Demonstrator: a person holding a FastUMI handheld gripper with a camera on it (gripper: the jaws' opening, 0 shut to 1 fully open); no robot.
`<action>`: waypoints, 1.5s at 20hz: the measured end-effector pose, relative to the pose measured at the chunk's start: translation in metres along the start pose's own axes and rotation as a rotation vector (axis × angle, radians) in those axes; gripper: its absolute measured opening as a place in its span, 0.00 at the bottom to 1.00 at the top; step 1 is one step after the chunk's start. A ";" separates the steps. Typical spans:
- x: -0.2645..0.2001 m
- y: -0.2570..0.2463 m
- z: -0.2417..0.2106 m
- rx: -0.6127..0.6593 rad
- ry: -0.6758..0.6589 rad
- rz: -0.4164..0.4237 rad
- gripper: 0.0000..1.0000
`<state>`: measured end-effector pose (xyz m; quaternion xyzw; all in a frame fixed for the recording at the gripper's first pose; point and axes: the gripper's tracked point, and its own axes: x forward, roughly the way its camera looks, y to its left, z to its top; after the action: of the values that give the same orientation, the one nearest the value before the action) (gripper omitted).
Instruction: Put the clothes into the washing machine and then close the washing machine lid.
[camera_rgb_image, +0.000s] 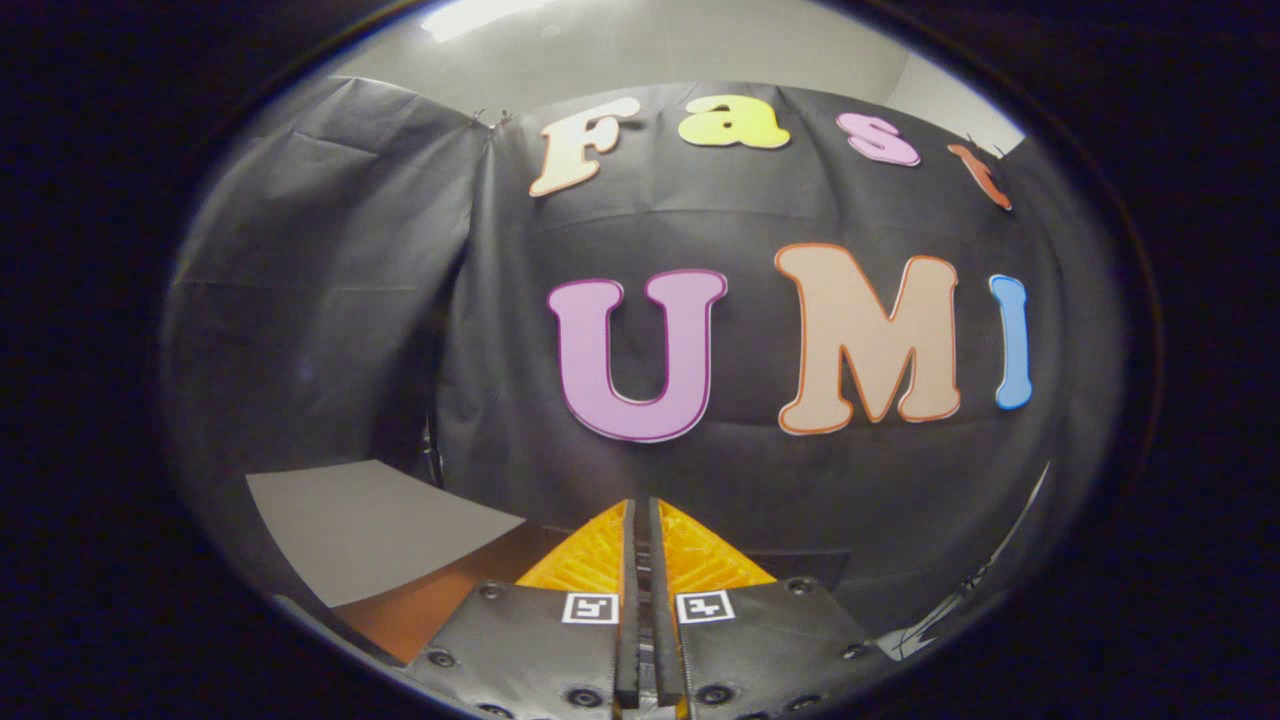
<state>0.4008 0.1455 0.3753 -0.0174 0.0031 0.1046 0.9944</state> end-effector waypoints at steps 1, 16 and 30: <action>-0.001 0.003 -0.006 0.006 0.007 0.008 0.07; -0.002 -0.002 -0.038 0.023 0.040 0.020 0.08; 0.049 -0.006 -0.049 -0.033 0.045 -0.040 0.88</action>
<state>0.4501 0.1477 0.3258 -0.0363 0.0235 0.0845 0.9955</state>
